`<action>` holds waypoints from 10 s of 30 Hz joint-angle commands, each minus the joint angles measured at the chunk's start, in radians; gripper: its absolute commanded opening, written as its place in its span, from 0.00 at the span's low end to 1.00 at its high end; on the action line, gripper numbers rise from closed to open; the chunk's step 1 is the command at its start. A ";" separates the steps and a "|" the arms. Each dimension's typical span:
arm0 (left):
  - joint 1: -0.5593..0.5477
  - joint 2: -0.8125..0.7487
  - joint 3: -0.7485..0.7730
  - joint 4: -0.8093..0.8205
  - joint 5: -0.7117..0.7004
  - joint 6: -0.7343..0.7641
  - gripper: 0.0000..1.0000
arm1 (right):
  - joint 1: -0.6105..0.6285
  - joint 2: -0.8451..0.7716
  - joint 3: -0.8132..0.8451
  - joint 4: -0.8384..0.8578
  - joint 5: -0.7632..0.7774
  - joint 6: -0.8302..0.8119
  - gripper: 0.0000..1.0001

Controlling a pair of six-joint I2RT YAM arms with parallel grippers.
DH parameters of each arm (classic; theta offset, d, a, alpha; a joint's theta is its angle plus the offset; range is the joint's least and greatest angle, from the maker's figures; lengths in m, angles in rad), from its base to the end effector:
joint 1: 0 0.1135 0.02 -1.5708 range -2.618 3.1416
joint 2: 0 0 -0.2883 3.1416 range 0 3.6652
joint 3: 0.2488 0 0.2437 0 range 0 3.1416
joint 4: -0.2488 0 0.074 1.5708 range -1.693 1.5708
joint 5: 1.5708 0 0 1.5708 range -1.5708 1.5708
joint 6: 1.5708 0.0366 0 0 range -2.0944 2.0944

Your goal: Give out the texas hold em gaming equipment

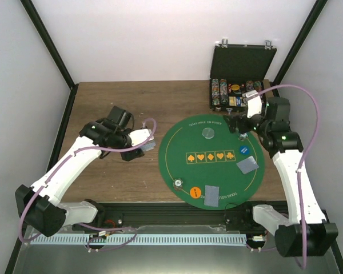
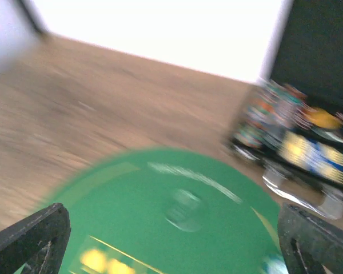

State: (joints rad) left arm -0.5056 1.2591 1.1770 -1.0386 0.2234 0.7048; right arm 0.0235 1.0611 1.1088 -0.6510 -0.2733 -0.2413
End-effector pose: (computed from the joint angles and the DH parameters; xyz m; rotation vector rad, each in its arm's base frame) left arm 0.1882 -0.1135 0.3296 1.5713 2.1511 -0.2366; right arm 0.2021 0.0146 0.3744 -0.4374 2.1088 0.1710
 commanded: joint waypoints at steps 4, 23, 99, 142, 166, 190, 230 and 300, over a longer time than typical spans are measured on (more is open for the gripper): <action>-0.021 -0.016 0.105 -0.102 0.107 0.025 0.56 | 0.188 0.043 -0.172 0.719 -0.756 0.644 0.98; -0.033 0.022 0.130 -0.081 0.102 -0.042 0.56 | 0.608 0.530 0.041 0.794 -0.754 0.689 1.00; 0.034 0.022 0.010 -0.003 -0.019 -0.103 0.52 | 0.543 0.766 0.197 -0.180 -0.246 -0.045 0.60; 0.033 0.023 0.010 -0.001 -0.014 -0.089 0.52 | 0.624 0.758 0.120 -0.184 -0.118 0.011 0.01; 0.034 -0.004 0.016 0.002 -0.015 -0.091 0.52 | 0.620 -0.149 -0.390 -0.295 0.078 1.050 0.01; 0.033 -0.003 0.030 -0.004 -0.021 -0.091 0.53 | 0.652 -0.312 -0.654 -0.213 0.031 1.301 0.06; -0.026 -0.004 0.092 -0.109 0.149 -0.029 0.53 | 0.624 0.500 0.000 0.768 -0.845 0.781 0.93; 0.023 -0.009 0.019 -0.021 0.041 -0.084 0.51 | 0.568 0.389 0.366 -0.021 -0.396 0.375 0.01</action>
State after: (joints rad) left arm -0.5049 1.2716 1.2156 -1.0920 0.2871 0.6407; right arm 0.6548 1.5196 1.3941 -0.5591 -0.7059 0.2314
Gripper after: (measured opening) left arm 0.517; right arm 0.025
